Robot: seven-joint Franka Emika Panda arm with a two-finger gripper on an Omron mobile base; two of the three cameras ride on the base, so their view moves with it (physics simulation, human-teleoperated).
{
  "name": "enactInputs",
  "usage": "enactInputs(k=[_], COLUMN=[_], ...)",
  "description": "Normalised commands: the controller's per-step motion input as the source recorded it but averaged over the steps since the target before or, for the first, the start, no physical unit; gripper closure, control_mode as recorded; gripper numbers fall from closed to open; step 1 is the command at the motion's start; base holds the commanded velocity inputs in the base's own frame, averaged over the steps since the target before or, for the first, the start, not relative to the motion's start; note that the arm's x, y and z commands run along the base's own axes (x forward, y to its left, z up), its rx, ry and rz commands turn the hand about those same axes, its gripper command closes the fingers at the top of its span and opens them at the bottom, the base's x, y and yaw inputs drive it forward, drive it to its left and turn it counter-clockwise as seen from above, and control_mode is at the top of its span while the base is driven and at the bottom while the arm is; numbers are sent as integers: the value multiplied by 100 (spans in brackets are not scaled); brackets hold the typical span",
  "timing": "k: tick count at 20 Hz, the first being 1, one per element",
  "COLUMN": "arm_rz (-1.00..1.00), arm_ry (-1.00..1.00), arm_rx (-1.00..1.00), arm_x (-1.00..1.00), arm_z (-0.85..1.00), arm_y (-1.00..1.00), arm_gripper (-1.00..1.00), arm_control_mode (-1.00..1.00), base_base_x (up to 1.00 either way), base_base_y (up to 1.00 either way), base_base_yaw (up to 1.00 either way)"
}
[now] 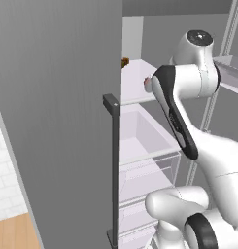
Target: Take the strawberry from the fridge and place it on top of the pancake, located on the dining counter.
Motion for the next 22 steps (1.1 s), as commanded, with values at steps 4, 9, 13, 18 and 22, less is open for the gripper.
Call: enactInputs(k=[4,9,13,18,22], arm_rz=[1,1,0,2,1], arm_ry=[6,7,0,-7,-1], arm_rx=[-1,0,0,0,0], arm_x=[67,30,31,26,30], arm_z=[-12,-32,-13,-4,-1], arm_y=[1,-6,-11,-21,-9], arm_gripper=[-100,-100,-100,-100,-100], arm_control_mode=[-100,-100,-100,-100,-100], base_base_x=[0,0,0,0,0], base_base_y=[0,0,0,0,0], base_base_yaw=[0,0,0,0,0])
